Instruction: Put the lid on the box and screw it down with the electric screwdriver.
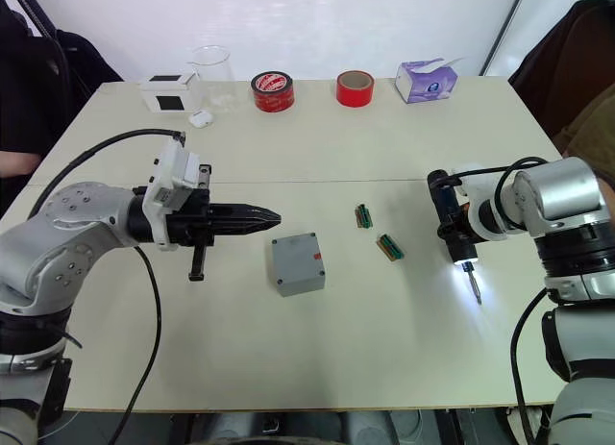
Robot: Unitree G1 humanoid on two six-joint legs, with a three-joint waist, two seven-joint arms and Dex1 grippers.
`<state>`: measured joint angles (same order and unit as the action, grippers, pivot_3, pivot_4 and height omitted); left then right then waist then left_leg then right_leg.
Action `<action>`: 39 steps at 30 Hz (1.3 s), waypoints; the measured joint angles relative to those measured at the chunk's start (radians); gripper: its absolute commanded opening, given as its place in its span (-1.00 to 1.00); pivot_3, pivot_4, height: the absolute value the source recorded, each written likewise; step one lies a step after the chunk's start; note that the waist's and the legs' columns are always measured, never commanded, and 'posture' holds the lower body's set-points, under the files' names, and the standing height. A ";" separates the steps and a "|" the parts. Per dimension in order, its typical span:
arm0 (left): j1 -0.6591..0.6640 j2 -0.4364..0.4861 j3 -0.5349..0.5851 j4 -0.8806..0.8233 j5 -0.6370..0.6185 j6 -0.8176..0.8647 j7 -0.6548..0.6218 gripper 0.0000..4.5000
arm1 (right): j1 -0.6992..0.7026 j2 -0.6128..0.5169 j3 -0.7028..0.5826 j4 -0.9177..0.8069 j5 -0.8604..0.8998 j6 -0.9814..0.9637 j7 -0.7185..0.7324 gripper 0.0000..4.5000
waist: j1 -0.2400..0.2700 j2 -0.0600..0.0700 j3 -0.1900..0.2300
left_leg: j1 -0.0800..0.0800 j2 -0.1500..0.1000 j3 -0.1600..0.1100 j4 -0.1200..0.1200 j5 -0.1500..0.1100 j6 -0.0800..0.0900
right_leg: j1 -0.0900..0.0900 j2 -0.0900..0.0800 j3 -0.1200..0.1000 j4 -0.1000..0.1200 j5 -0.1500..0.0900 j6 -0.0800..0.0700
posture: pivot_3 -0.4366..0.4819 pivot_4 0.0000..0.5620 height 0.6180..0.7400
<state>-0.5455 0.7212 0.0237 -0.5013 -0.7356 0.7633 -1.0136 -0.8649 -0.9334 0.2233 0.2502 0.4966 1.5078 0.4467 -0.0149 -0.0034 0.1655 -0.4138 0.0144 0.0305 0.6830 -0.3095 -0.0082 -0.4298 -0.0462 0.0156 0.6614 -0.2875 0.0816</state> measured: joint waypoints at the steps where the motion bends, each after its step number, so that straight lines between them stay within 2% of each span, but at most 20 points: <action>1: 0.001 0.007 0.000 -0.007 -0.006 0.005 0.005 -1.00 | -0.001 0.003 0.003 0.011 -0.008 -0.009 0.010 -0.19 | 0.000 0.000 0.000 | 0.000 0.000 0.000 0.000 0.000 0.000 | 0.000 0.000 0.000 0.000 0.000 0.000 | -0.05 -0.47 1.00; 3: 0.003 0.019 0.001 -0.018 -0.019 0.012 0.013 -1.00 | -0.005 0.011 0.006 0.026 -0.024 -0.015 0.022 0.24 | 0.001 0.000 0.000 | 0.001 0.000 0.000 0.000 0.000 0.000 | 0.000 0.000 0.000 0.001 0.000 0.000 | -0.05 -0.47 1.00; 4: 0.004 0.025 0.002 -0.022 -0.024 0.014 0.015 -1.00 | -0.006 0.014 0.008 0.035 -0.035 -0.019 0.029 0.31 | 0.001 0.000 0.000 | 0.001 0.000 0.000 0.000 0.000 -0.001 | 0.001 0.000 0.000 0.001 0.000 0.000 | -0.05 -0.47 1.00; 8: 0.019 0.047 0.003 -0.031 -0.041 0.015 0.020 -1.00 | -0.011 0.027 0.011 0.053 -0.061 -0.021 0.054 0.96 | 0.002 0.000 0.000 | 0.002 0.000 0.000 0.000 0.001 -0.001 | 0.001 0.000 0.000 0.002 0.000 0.000 | -0.05 -0.47 1.00; 12: 0.025 0.067 0.003 -0.031 -0.038 0.012 0.025 -1.00 | -0.025 0.011 0.014 0.021 -0.080 -0.035 0.091 0.98 | 0.001 0.000 0.000 | 0.002 0.000 0.000 0.000 0.001 -0.001 | 0.001 0.001 0.000 0.002 0.000 0.000 | -0.05 -0.47 1.00; 17: 0.098 0.140 0.001 0.002 0.049 -0.031 0.024 -1.00 | 0.019 -0.178 -0.018 -0.247 -0.079 -0.247 0.266 0.98 | 0.003 0.005 0.003 | 0.002 0.000 0.000 0.000 0.000 -0.001 | 0.001 0.002 0.000 0.001 0.000 0.000 | -0.05 -0.47 1.00; 21: 0.206 0.227 0.003 0.052 0.128 -0.111 -0.036 -1.00 | 0.200 -0.222 -0.206 -0.425 0.010 -0.381 0.416 0.98 | 0.001 0.002 0.004 | 0.004 0.001 0.000 0.000 0.000 -0.001 | 0.003 0.001 0.001 0.002 0.000 0.000 | -0.05 -0.47 1.00; 25: 0.269 0.264 0.036 0.076 0.165 -0.152 -0.052 -1.00 | 0.406 -0.224 -0.409 -0.551 0.079 -0.513 0.555 0.98 | 0.007 0.001 0.005 | 0.005 0.001 0.000 0.001 0.000 -0.001 | 0.004 0.000 0.000 0.002 0.000 0.001 | -0.05 -0.47 1.00; 26: 0.294 0.276 0.053 0.081 0.172 -0.156 -0.051 -0.78 | 0.456 -0.224 -0.459 -0.576 0.086 -0.553 0.587 1.00 | 0.007 0.001 0.005 | 0.005 0.001 0.000 0.001 0.000 -0.001 | 0.005 0.000 0.000 0.002 0.000 0.001 | -0.05 -0.47 1.00; 28: 0.339 0.287 0.093 0.087 0.179 -0.162 -0.054 -0.50 | 0.542 -0.219 -0.554 -0.609 0.088 -0.622 0.624 1.00 | 0.005 0.000 0.005 | 0.006 0.000 0.001 0.001 0.000 -0.001 | 0.005 0.000 0.000 0.002 0.000 0.001 | -0.05 -0.47 1.00; 31: 0.462 0.360 0.192 0.088 0.179 -0.156 -0.097 0.07 | 0.709 -0.207 -0.686 -0.645 0.090 -0.689 0.696 1.00 | 0.004 -0.003 0.005 | 0.006 0.001 0.000 0.001 0.000 -0.001 | 0.005 0.000 0.000 0.002 0.000 0.001 | -0.05 -0.47 1.00; 36: 0.557 0.403 0.335 0.076 0.154 -0.117 -0.149 0.89 | 0.830 -0.194 -0.799 -0.648 0.109 -0.709 0.761 1.00 | 0.003 -0.002 0.005 | 0.009 0.001 0.001 0.001 0.000 -0.001 | 0.008 -0.001 0.001 0.003 0.000 0.001 | -0.05 -0.47 1.00; 37: 0.570 0.407 0.357 0.068 0.145 -0.108 -0.156 0.96 | 0.834 -0.187 -0.820 -0.648 0.115 -0.715 0.766 1.00 | 0.003 -0.002 0.005 | 0.010 0.001 0.001 0.001 0.000 -0.001 | 0.009 0.000 0.001 0.003 0.000 0.001 | -0.05 -0.47 1.00; 39: 0.585 0.408 0.398 0.056 0.125 -0.079 -0.163 0.96 | 0.854 -0.183 -0.866 -0.637 0.128 -0.720 0.782 1.00 | 0.003 -0.002 0.005 | 0.011 0.001 0.001 0.001 0.000 -0.001 | 0.010 0.000 0.001 0.003 0.000 0.001 | -0.05 -0.47 1.00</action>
<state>0.0397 1.1296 0.4219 -0.4450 -0.6107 0.6845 -1.1769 -0.0112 -1.1162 -0.6426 -0.3870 0.6241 0.7874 1.2287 -0.0117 -0.0056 0.1709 -0.4029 0.0158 0.0316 0.6838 -0.3090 -0.0091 -0.4198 -0.0462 0.0162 0.6644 -0.2876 0.0824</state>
